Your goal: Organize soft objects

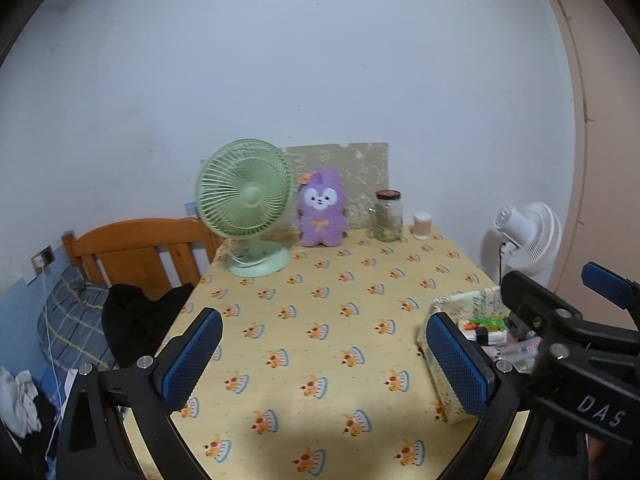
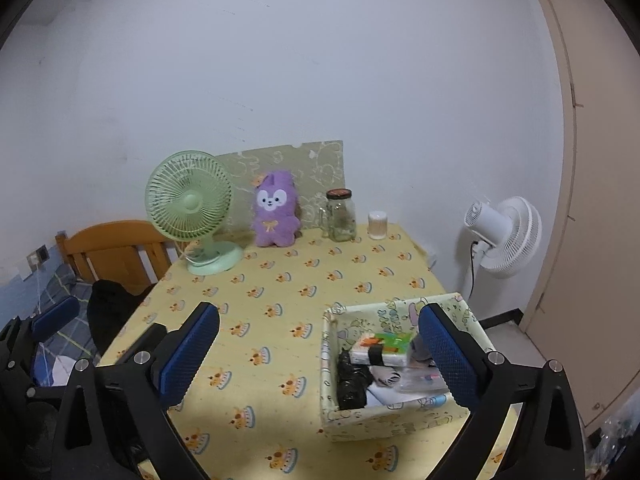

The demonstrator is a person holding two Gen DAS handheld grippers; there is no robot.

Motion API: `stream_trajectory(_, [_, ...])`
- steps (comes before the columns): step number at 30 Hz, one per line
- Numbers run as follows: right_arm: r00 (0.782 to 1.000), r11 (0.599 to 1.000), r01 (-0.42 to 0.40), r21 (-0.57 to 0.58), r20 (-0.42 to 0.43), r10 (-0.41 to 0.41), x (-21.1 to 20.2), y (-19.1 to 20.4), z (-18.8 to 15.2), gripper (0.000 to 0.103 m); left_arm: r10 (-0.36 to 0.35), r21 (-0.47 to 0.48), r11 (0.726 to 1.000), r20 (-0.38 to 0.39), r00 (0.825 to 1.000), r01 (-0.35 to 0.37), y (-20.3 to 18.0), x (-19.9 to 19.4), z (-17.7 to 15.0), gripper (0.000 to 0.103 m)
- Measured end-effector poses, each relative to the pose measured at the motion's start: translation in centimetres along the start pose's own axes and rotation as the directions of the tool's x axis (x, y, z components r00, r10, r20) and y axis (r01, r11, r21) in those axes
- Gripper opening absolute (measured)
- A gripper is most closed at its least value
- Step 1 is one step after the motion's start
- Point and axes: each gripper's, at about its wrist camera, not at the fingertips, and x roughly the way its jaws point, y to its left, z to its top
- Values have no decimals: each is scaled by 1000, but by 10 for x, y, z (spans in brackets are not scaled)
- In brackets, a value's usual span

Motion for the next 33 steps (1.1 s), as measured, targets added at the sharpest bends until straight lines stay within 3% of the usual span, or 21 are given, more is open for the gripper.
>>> stream_trajectory(7, [1000,1000,-7,-27,28,8,-10,8,3,101,12,-71,997,-1,1000,-12,23,-4,-3,103])
stream_trajectory(11, [999,999,-43,-31,21,44,-12,9,5,101,23,-68,997,11,1000,-22,27,-9,-5,103])
stream_trajectory(33, [999,1000,-21,-15,40,21,-16,1,1,102,20,-67,998,25,999,-18,27,-14,-7,103])
